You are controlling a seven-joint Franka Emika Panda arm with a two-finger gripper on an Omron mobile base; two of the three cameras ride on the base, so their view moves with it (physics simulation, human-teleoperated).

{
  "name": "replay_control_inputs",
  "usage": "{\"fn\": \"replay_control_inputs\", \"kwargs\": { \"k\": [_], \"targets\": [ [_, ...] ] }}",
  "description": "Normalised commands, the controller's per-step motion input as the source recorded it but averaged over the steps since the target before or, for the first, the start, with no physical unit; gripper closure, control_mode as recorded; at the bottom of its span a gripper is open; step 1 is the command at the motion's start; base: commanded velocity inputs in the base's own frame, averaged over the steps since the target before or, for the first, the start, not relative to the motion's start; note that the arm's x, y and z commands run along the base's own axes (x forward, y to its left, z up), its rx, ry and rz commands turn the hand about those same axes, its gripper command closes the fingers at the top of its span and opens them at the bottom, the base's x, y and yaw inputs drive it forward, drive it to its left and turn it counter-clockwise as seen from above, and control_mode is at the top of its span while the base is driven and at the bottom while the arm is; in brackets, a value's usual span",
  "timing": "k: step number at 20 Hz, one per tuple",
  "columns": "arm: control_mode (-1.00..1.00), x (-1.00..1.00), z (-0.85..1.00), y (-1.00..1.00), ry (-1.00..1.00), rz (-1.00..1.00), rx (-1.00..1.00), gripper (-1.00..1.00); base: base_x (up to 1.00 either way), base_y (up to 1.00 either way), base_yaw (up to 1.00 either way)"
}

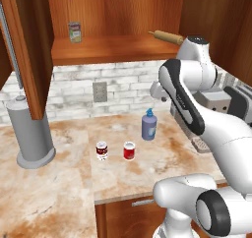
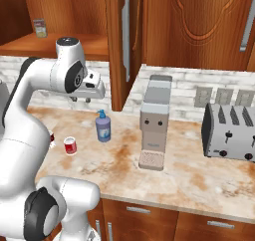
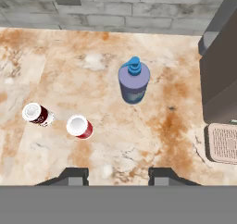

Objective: Pick the cans from the counter and place them in their designated side in the cabinet.

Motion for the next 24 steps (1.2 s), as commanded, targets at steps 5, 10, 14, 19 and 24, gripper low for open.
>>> {"fn": "replay_control_inputs", "kwargs": {
  "k": [5,10,14,19,24],
  "targets": [
    [-1.00,-0.03,-0.01,0.00,0.00,0.00,0.00,-1.00,0.00,0.00,0.00],
    [-1.00,-0.16,-0.11,0.11,0.00,0.00,0.00,-1.00,0.00,0.00,0.00],
    [-1.00,-0.13,-0.13,0.16,0.00,0.00,0.00,-1.00,0.00,0.00,0.00],
    [-1.00,-0.06,-0.05,0.19,0.00,0.00,0.01,-1.00,0.00,0.00,0.00],
    [-1.00,-0.02,-0.09,0.19,0.00,0.00,0.02,-1.00,0.00,0.00,0.00]
  ]
}}
